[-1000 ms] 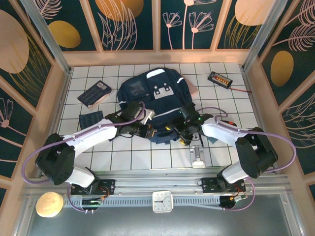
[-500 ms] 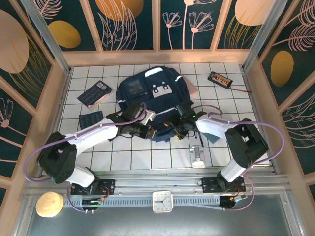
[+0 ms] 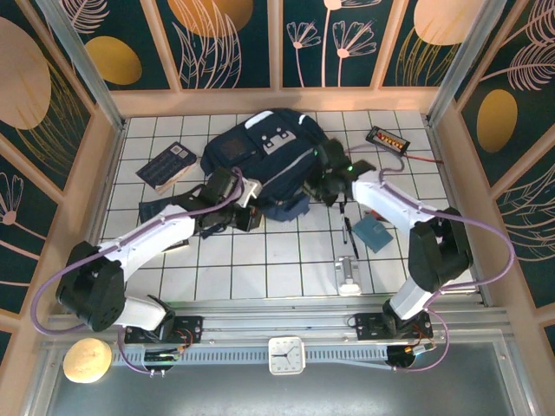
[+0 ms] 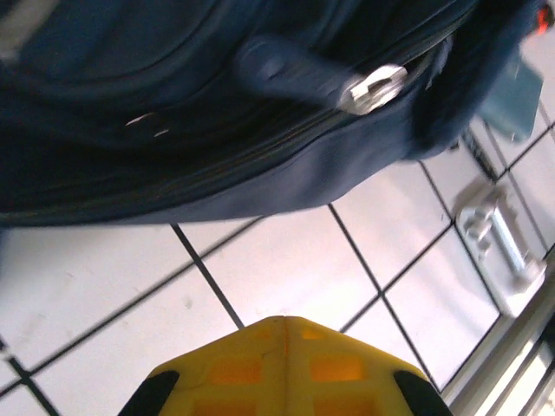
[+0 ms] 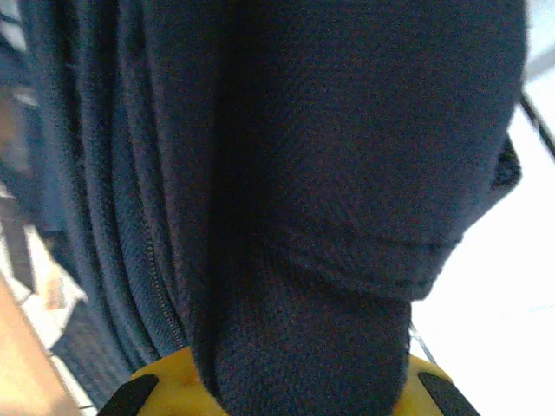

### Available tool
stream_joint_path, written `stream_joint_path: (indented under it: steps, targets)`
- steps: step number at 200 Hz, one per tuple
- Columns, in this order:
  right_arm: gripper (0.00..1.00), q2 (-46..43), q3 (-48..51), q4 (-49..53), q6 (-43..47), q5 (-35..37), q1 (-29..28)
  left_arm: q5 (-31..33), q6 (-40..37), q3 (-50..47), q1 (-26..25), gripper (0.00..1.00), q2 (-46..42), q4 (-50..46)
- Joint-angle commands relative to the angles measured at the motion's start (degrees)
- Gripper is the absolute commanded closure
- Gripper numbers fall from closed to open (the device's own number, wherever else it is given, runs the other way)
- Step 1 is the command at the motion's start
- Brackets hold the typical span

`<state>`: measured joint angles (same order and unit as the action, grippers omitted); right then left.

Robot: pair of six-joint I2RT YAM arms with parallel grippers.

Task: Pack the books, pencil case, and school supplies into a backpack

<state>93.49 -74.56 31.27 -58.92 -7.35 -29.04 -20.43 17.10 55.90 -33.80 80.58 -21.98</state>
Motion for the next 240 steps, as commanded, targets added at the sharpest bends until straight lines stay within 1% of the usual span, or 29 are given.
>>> stream_joint_path:
  steps: [1, 28, 53, 83, 94, 107, 108, 111, 115, 120, 124, 128, 133, 136, 155, 172, 180, 188, 208, 216, 226, 240]
  targets:
    - [1.0, -1.8, -11.4, 5.8, 8.0, 5.4, 3.3, -1.2, -1.2, 5.2, 2.4, 1.0, -2.2, -0.5]
    - [1.0, 1.3, -22.5, 9.0, 11.6, 2.5, 5.6, -3.2, -0.6, 11.8, 5.4, 1.0, -2.0, -0.7]
    - [1.0, 4.6, -29.9, 9.9, 13.6, -1.3, 6.5, -5.6, -0.5, 17.3, 7.1, 1.0, -0.3, -1.0]
    - [1.0, 5.6, -33.9, 9.8, 13.0, -3.8, 6.6, -6.9, -0.8, 19.6, 7.4, 1.0, 0.3, -0.9]
    - [1.0, 5.5, -34.9, 10.1, 13.0, -4.4, 6.6, -9.0, -0.3, 19.0, 8.0, 1.0, -0.2, 0.0]
    - [1.0, 5.7, -36.3, 10.5, 13.3, -7.1, 6.7, -12.2, 0.8, 18.0, 8.7, 1.0, -1.2, 2.4]
    - [1.0, 5.7, -36.3, 10.5, 13.3, -7.4, 6.7, -12.4, 0.8, 17.9, 8.7, 0.99, -1.2, 2.6]
    - [1.0, 5.7, -36.7, 10.7, 13.4, -8.0, 6.7, -12.9, 1.0, 17.9, 8.8, 0.89, -1.3, 3.0]
    - [1.0, 5.9, -37.1, 11.1, 13.4, -8.7, 6.7, -13.1, 0.9, 17.9, 8.8, 0.73, -1.4, 3.3]
    - [1.0, 5.9, -37.6, 11.6, 13.5, -9.5, 6.8, -13.1, 0.5, 18.2, 8.8, 0.46, -1.5, 3.4]
    - [1.0, 6.0, -38.0, 11.9, 13.6, -10.1, 6.8, -13.1, -0.1, 18.5, 8.8, 0.28, -1.6, 3.4]
    - [1.0, 5.9, -38.3, 12.3, 13.8, -10.6, 6.8, -12.9, -0.8, 18.9, 8.8, 0.17, -1.5, 3.2]
    - [1.0, 5.9, -38.7, 12.7, 14.0, -11.4, 6.8, -12.6, -2.0, 19.3, 8.8, 0.06, -1.5, 3.0]
    - [1.0, 5.9, -38.9, 12.9, 14.3, -11.8, 6.7, -12.4, -2.6, 19.5, 8.8, 0.02, -1.5, 2.8]
    - [1.0, 5.1, -39.1, 13.2, 17.3, -14.9, 6.6, -12.0, -4.7, 20.4, 8.9, 0.01, -0.8, 2.1]
    - [1.0, 2.9, -36.5, 13.7, 21.5, -15.7, 6.3, -16.5, -1.2, 19.8, 9.2, 0.01, 0.2, 4.6]
    - [1.0, 1.1, -33.4, 12.7, 23.0, -16.6, 6.2, -20.0, 2.4, 18.1, 9.6, 0.01, 0.4, 8.0]
    - [1.0, -1.4, -29.1, 10.3, 23.8, -18.0, 6.2, -23.4, 7.8, 15.7, 10.1, 0.01, 0.6, 13.2]
    - [1.0, -7.2, -19.0, 3.2, 22.8, -21.8, 6.8, -31.0, 26.1, 8.8, 10.9, 0.02, 1.4, 31.0]
    - [1.0, -8.8, -16.4, 1.2, 22.1, -23.2, 7.1, -32.0, 31.9, 6.6, 10.8, 0.03, 1.5, 36.6]
    - [1.0, -10.0, -14.7, 0.0, 21.7, -23.8, 7.4, -33.0, 36.1, 5.3, 10.9, 0.05, 1.5, 39.7]
    - [1.0, -10.6, -14.2, 0.2, 21.7, -24.0, 7.6, -35.1, 37.3, 5.5, 10.9, 0.07, 2.0, 37.8]
